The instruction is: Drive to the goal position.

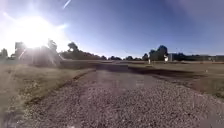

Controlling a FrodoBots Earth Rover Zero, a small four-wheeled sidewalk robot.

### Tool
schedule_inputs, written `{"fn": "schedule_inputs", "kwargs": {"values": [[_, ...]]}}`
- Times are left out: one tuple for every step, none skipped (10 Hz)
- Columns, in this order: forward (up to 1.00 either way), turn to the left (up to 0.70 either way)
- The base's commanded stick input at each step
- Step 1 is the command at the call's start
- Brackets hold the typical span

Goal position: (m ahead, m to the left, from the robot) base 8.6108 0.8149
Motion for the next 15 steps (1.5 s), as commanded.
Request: {"fn": "schedule_inputs", "kwargs": {"values": [[0.5, 0.0], [0.5, 0.0], [0.5, 0.0], [0.5, 0.0], [0.5, 0.0], [0.5, 0.0], [0.5, 0.0], [0.5, 0.0], [0.5, 0.0], [0.5, 0.0], [0.5, 0.0], [0.5, 0.0], [0.5, 0.0], [0.5, 0.0], [0.5, 0.0]]}}
